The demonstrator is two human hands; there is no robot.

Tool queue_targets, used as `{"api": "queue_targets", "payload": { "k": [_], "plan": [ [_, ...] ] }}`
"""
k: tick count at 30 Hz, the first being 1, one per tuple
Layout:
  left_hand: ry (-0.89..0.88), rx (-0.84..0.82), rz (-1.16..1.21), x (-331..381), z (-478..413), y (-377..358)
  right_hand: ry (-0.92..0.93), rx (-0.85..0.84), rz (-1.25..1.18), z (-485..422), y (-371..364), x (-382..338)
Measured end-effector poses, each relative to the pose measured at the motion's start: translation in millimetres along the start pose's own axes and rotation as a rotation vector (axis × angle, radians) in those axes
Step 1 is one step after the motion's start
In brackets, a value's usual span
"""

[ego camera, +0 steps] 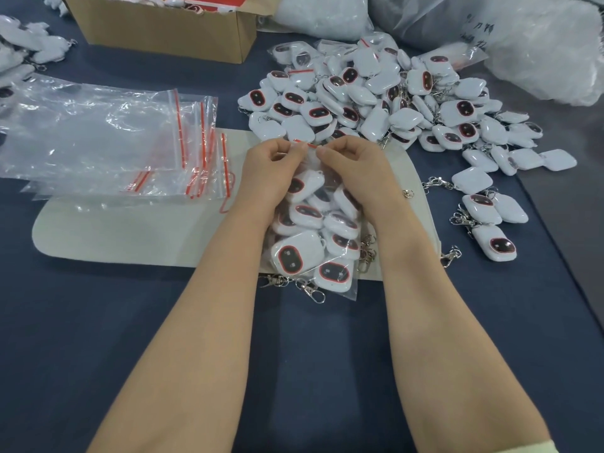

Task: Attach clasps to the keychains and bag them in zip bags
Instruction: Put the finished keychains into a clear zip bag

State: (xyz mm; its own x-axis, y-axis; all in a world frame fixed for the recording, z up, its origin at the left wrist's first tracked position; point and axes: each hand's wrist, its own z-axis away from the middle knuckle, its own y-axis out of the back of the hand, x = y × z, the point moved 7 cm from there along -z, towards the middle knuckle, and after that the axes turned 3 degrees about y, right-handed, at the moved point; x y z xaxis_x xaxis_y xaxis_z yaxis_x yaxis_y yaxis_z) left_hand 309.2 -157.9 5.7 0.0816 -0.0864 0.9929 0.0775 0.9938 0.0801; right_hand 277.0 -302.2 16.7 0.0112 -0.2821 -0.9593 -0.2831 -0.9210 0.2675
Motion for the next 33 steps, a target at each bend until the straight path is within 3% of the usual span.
{"api": "queue_targets", "payload": {
  "k": [13, 20, 33],
  "plan": [
    [-0.015, -0.091, 0.028, 2, 1, -5, -0.091, -0.079, 0.035, 1, 1, 2],
    [0.02, -0.133, 0.04, -1, -2, -8, 0.017, -0.058, 0.067, 2, -1, -7],
    [0.045, -0.076, 0.102, -4, -4, -6, -0.062, -0.006, 0.043, 3, 9, 0]
  ]
}}
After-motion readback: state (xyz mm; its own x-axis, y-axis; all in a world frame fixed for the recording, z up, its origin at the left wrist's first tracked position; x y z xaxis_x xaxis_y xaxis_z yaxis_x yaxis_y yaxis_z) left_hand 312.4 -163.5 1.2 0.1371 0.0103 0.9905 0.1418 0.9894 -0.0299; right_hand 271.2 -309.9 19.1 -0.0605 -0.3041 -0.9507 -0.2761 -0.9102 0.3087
